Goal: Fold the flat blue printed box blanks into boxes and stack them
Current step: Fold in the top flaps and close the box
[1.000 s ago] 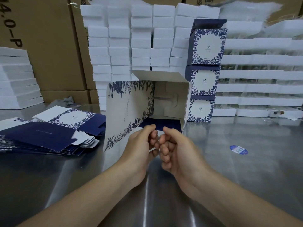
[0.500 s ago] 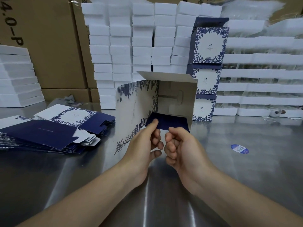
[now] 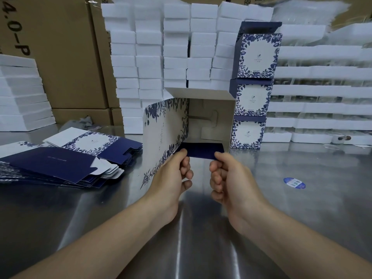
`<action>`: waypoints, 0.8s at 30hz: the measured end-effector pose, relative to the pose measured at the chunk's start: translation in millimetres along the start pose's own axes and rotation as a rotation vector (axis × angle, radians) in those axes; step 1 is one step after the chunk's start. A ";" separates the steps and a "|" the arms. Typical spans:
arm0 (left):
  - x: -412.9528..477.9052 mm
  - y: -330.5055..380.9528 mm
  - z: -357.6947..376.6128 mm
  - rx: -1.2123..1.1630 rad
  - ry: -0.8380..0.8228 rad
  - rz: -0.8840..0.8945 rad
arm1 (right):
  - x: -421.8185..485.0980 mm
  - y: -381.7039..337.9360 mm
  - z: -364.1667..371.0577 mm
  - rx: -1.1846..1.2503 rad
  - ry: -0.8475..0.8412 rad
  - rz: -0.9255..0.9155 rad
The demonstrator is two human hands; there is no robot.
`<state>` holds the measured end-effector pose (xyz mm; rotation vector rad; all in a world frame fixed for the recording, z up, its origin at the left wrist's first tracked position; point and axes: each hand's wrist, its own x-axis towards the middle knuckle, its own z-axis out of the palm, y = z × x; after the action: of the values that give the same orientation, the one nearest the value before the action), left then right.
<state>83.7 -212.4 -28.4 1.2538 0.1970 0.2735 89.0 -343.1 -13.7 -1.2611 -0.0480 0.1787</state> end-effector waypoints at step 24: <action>3.7 -0.5 -2.6 -0.003 0.032 -0.018 | -0.7 7.2 5.3 -0.031 -0.143 0.002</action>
<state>86.6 -209.1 -29.6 1.2448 0.2355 0.2782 86.8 -336.1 -18.9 -1.2775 -0.1735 0.2705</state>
